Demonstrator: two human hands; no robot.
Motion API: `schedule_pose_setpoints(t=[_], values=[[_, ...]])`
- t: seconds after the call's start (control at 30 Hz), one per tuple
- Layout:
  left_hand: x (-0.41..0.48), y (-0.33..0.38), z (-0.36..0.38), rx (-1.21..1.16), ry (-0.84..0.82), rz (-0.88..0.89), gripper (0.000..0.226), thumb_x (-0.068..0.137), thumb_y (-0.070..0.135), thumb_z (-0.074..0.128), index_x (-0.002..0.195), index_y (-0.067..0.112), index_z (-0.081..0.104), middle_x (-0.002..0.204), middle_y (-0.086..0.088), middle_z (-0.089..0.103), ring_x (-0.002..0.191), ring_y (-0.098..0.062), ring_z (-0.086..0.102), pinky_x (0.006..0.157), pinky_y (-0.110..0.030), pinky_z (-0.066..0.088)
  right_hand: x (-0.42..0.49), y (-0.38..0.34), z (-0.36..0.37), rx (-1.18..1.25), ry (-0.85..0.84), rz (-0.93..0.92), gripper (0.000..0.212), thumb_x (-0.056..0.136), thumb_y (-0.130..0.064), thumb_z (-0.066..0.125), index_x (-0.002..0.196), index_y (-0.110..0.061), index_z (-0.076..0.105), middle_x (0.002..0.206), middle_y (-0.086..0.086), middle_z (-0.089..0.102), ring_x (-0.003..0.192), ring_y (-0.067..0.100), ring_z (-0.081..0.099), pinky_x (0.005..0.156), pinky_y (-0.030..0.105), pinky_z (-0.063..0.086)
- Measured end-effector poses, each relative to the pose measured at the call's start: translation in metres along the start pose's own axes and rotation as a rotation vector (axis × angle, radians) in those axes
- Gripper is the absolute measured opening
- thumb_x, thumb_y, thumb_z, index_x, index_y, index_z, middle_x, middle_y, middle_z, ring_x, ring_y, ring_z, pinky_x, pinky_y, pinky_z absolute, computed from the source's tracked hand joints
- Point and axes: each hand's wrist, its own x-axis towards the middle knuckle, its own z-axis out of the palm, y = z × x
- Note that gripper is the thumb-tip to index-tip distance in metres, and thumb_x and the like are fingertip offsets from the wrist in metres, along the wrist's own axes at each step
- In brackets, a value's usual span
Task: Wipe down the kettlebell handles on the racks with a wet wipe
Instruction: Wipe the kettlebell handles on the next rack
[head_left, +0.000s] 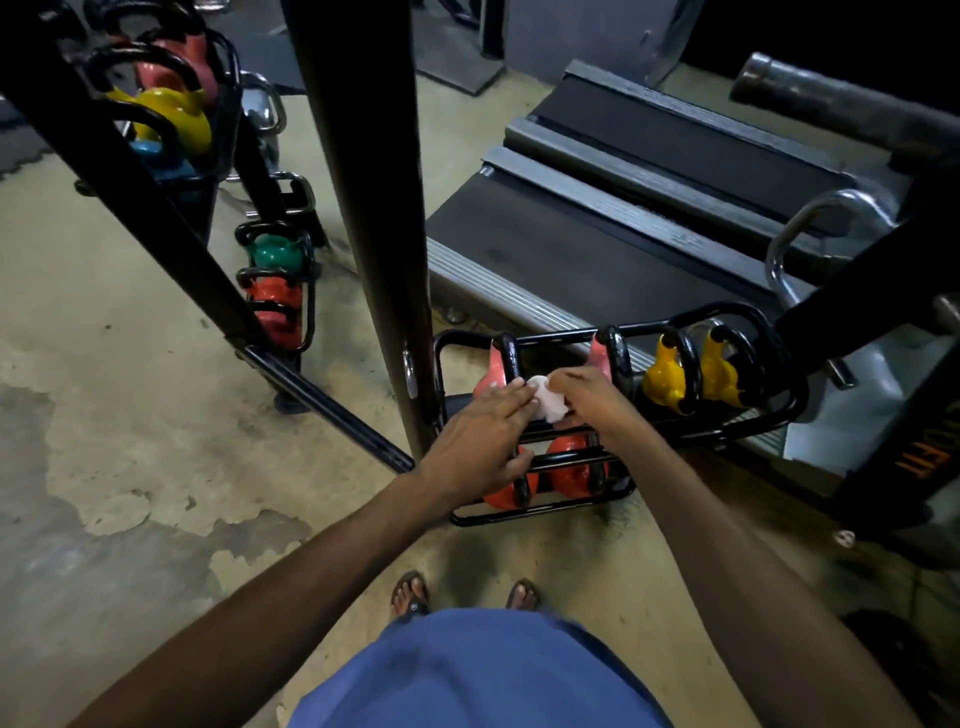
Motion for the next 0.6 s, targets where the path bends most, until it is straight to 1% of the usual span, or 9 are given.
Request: schedule_pose_setpoints(t=[0.07,0.1,0.17,0.23,0.33,0.4,0.47,0.53,0.6], values=[[0.004,0.003,0.001,0.019,0.01,0.015,0.068,0.095,0.042,0.056,0.152,0.01,0.038,0.163,-0.008,0.029,0.153,-0.02,0.018,0.124,-0.042,0.019,-0.004,0.0,-0.01,-0.019,0.087,-0.077,0.022,0.092,-0.016,0.056,0.086,-0.001,0.071,0.078,0.011,0.061,0.078,0.025,0.06,0.069,0.042,0.052],[0.008,0.005,0.0,0.022,0.02,0.02,0.067,0.096,0.043,0.055,0.152,0.01,0.038,0.163,-0.008,0.028,0.153,-0.02,0.017,0.124,-0.043,0.019,-0.005,-0.003,-0.017,-0.059,0.136,-0.132,0.021,0.092,-0.017,0.057,0.079,-0.007,0.071,0.073,0.006,0.061,0.073,0.02,0.06,0.066,0.04,0.053],[0.017,0.013,-0.001,0.018,0.04,0.03,0.067,0.095,0.043,0.056,0.151,0.01,0.039,0.162,-0.008,0.031,0.153,-0.021,0.019,0.125,-0.043,0.018,-0.009,-0.013,-0.036,-0.215,0.234,-0.297,0.024,0.092,-0.014,0.06,0.069,-0.012,0.066,0.062,-0.005,0.056,0.062,0.009,0.053,0.06,0.034,0.046],[0.031,0.022,0.0,0.007,0.056,0.038,0.066,0.093,0.041,0.06,0.149,0.009,0.043,0.159,-0.01,0.036,0.151,-0.022,0.024,0.125,-0.042,0.018,-0.007,-0.028,-0.06,-0.416,0.334,-0.457,0.019,0.091,-0.014,0.061,0.074,-0.011,0.068,0.063,-0.006,0.058,0.061,0.009,0.053,0.061,0.033,0.042],[0.063,0.041,0.007,-0.03,0.061,0.005,0.067,0.092,0.039,0.062,0.149,0.009,0.044,0.159,-0.009,0.036,0.15,-0.022,0.026,0.125,-0.038,0.016,0.014,-0.045,-0.1,-0.671,0.435,-0.598,0.018,0.09,-0.025,0.057,0.087,-0.016,0.072,0.076,-0.001,0.066,0.072,0.022,0.064,0.065,0.033,0.047],[0.088,0.055,0.014,-0.06,0.058,-0.056,0.07,0.091,0.037,0.064,0.151,0.008,0.041,0.161,-0.009,0.033,0.15,-0.022,0.026,0.124,-0.039,0.019,0.037,-0.051,-0.121,-0.842,0.401,-0.616,0.019,0.093,-0.026,0.057,0.095,-0.017,0.074,0.088,0.007,0.068,0.083,0.03,0.065,0.07,0.036,0.048],[0.108,0.069,0.021,-0.103,0.009,-0.135,0.075,0.089,0.034,0.067,0.153,0.008,0.038,0.163,-0.011,0.029,0.15,-0.023,0.025,0.123,-0.04,0.023,0.058,-0.05,-0.131,-1.013,0.326,-0.556,0.017,0.094,-0.021,0.058,0.101,-0.015,0.073,0.098,0.012,0.068,0.092,0.035,0.065,0.074,0.037,0.049],[0.124,0.078,0.03,-0.087,-0.025,-0.165,0.08,0.087,0.029,0.07,0.155,0.008,0.033,0.164,-0.011,0.023,0.152,-0.023,0.022,0.123,-0.039,0.023,0.073,-0.045,-0.131,-1.121,0.177,-0.505,0.021,0.092,-0.019,0.056,0.101,-0.015,0.074,0.102,0.015,0.071,0.097,0.038,0.067,0.077,0.04,0.054],[0.132,0.086,0.033,-0.086,-0.02,-0.182,0.083,0.087,0.019,0.071,0.157,0.007,0.028,0.166,-0.011,0.019,0.152,-0.023,0.02,0.124,-0.032,0.019,0.085,-0.045,-0.128,-1.179,0.025,-0.493,0.023,0.087,-0.016,0.054,0.096,-0.017,0.075,0.101,0.016,0.073,0.096,0.039,0.069,0.076,0.04,0.056]])
